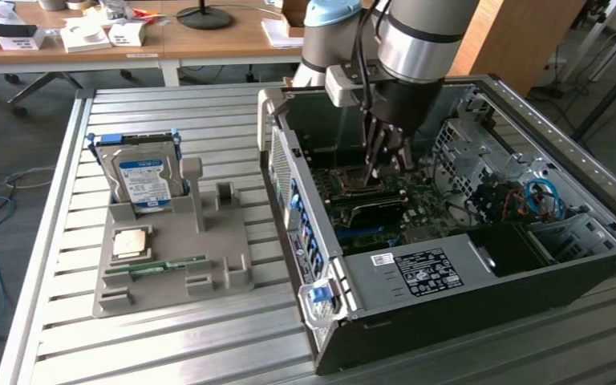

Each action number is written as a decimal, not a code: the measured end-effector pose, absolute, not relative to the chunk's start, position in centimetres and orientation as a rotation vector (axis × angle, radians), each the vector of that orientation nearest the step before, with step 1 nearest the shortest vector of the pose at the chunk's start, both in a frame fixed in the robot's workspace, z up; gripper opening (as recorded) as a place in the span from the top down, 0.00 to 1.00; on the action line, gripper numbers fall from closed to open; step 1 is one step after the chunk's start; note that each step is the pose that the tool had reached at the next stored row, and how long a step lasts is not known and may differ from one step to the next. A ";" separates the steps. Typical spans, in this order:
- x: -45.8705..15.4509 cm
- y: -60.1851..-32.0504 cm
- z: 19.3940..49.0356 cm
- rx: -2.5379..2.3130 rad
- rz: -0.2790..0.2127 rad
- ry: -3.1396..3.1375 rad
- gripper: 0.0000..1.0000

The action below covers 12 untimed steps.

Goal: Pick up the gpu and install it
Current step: 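Press down on the gpu until it lock into place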

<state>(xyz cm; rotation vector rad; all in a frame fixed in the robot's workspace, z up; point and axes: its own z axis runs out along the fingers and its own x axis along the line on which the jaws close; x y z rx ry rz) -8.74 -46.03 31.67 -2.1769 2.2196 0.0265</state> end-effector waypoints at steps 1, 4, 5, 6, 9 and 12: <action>-8.7 -46.0 31.6 -2.177 0.026 2.220 0.89; -8.7 -46.0 31.5 -2.177 0.026 2.220 0.89; -8.7 -46.0 31.5 -2.177 0.026 2.220 0.89; -8.7 -46.0 31.5 -2.177 0.027 2.220 0.89; -8.7 -46.0 31.5 -2.177 0.027 2.220 0.89; -8.7 -46.0 31.3 -2.176 0.027 2.219 0.89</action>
